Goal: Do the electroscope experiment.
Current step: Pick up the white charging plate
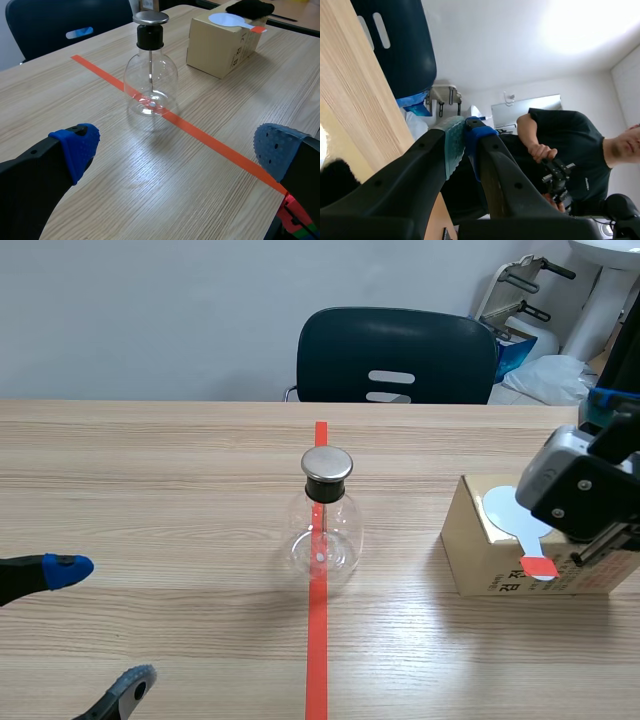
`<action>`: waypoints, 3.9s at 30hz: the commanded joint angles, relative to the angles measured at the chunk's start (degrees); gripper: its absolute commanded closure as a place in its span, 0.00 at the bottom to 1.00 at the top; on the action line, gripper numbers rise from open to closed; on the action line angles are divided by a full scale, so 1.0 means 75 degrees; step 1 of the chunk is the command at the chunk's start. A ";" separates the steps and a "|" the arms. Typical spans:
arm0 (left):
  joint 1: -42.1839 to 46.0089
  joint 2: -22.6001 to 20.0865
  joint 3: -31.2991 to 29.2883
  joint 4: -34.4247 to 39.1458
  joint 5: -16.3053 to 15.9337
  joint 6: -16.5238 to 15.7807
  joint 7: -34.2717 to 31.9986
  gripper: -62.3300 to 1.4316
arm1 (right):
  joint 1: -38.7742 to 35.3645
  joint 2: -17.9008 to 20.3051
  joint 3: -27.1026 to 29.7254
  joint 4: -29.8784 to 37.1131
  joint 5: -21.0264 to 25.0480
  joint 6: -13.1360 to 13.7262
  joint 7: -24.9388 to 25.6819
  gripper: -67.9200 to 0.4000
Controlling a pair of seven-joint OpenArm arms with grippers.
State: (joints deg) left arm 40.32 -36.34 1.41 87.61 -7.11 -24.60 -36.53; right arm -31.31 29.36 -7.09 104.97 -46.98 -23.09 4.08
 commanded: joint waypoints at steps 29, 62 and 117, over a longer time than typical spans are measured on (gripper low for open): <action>-0.0009 0.0038 -0.0035 0.0064 -0.0099 -0.0015 -0.0137 0.00 | -0.0685 -0.1591 -0.1005 -0.0612 -0.1705 0.0624 0.0242 0.68; -0.0023 0.0038 -0.0035 0.0064 -0.0099 -0.0017 -0.0134 0.00 | -0.0009 -0.1676 -0.0350 -0.3037 -0.1964 -0.0574 0.0332 0.00; -0.0026 0.0038 -0.0035 0.0064 -0.0099 -0.0017 -0.0137 0.00 | 0.0498 -0.1676 -0.0090 -0.3456 -0.2366 -0.0979 0.0799 0.74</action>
State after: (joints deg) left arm 40.29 -36.34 1.41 87.59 -7.11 -24.60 -36.53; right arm -28.47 16.03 -8.21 77.87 -65.10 -29.61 10.26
